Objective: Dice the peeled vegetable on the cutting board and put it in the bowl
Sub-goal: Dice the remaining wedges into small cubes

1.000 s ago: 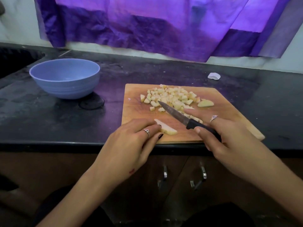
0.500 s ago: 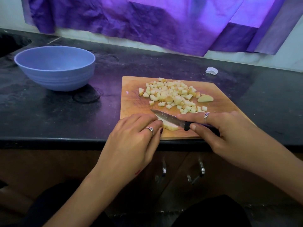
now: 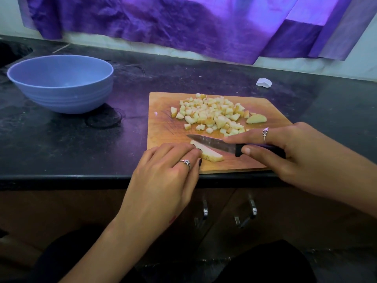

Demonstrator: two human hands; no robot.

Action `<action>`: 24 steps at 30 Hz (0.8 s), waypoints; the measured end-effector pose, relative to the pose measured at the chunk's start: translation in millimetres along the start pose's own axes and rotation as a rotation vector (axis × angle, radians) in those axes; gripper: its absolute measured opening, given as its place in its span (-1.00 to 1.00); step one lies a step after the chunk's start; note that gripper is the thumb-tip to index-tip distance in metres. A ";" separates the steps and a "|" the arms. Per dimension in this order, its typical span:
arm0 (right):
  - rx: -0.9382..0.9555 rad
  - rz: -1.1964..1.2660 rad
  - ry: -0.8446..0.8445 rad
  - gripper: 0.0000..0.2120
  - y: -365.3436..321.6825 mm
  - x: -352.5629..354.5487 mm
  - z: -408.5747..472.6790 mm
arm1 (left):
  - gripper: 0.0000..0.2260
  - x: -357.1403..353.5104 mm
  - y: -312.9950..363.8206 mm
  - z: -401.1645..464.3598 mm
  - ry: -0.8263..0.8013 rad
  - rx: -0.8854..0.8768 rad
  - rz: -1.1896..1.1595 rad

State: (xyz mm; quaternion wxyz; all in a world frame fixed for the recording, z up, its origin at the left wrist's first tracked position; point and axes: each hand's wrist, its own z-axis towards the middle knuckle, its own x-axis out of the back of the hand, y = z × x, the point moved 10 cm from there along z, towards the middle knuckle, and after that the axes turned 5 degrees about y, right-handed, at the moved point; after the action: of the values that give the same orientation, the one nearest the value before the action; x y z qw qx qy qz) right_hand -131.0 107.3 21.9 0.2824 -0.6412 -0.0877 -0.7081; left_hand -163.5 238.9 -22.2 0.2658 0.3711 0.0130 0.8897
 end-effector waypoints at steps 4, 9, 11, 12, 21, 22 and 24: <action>0.007 0.019 0.014 -0.66 0.4 -0.3 -0.8 | -0.74 0.9 0.1 0.4 0.008 0.002 -0.008; 0.012 0.041 -0.004 -0.68 -1.9 -3.4 -0.9 | -0.75 1.1 -0.7 0.3 0.004 0.004 -0.019; 0.017 0.029 -0.009 -0.70 -3.0 -4.0 -1.0 | -0.75 1.0 -0.5 0.4 0.008 0.000 -0.020; 0.014 0.023 -0.013 -0.70 -3.2 -4.6 -1.0 | -0.75 1.0 -0.4 0.5 0.011 -0.001 -0.020; -0.026 -0.018 -0.045 -0.60 -7.9 -12.6 5.7 | -0.79 2.6 2.4 3.5 -0.001 0.020 0.003; -0.019 -0.035 -0.030 -0.61 -9.7 -14.1 4.9 | -0.81 2.4 2.8 4.8 -0.010 0.037 0.015; -0.008 -0.083 -0.019 -0.64 -10.8 -18.3 2.0 | -0.82 2.7 2.4 8.4 -0.025 0.090 0.051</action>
State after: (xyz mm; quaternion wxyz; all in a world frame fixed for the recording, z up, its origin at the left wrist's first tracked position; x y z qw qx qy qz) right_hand -134.5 122.4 7.3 0.2495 -0.6448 -0.1141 -0.7134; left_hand -160.5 236.7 -13.8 0.2261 0.3942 0.0402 0.8899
